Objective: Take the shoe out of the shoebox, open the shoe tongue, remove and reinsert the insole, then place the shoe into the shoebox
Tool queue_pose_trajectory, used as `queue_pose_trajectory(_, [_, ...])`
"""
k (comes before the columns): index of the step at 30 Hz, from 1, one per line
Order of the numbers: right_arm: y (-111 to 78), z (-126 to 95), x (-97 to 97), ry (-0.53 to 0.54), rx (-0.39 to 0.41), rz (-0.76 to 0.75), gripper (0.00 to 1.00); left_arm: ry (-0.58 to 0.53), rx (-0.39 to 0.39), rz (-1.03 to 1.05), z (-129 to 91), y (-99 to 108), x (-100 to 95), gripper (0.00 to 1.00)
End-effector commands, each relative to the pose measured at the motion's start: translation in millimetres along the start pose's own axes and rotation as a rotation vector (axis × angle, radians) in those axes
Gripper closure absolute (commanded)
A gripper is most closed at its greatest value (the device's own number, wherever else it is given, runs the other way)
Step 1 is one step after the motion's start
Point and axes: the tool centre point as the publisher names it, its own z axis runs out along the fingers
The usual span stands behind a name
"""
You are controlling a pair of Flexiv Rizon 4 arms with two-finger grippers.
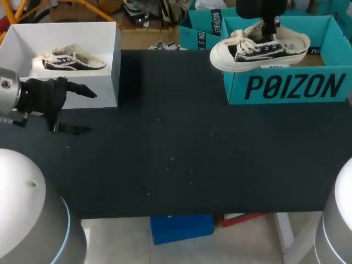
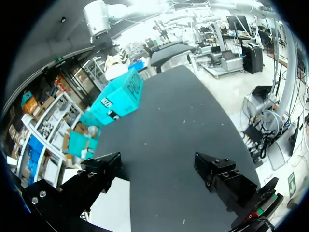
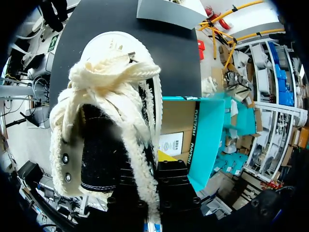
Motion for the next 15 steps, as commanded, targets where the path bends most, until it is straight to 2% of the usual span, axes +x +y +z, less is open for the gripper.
queue_pose_trajectory(1, [-24.5,16,-22.6,0.053,-0.044,-0.006,1.0,-0.005,-0.002,0.002,0,0,1.8,0.0])
queue_pose_trajectory(8, [-55.8,47,-46.3,0.08,-0.042,0.007,1.0,-0.005,-0.002,0.002,0,0,1.8,0.0])
queue_pose_trajectory(15, [-73.0,78,-63.4,0.09,-0.053,0.072,1.0,-0.005,-0.002,0.002,0,0,1.8,0.0])
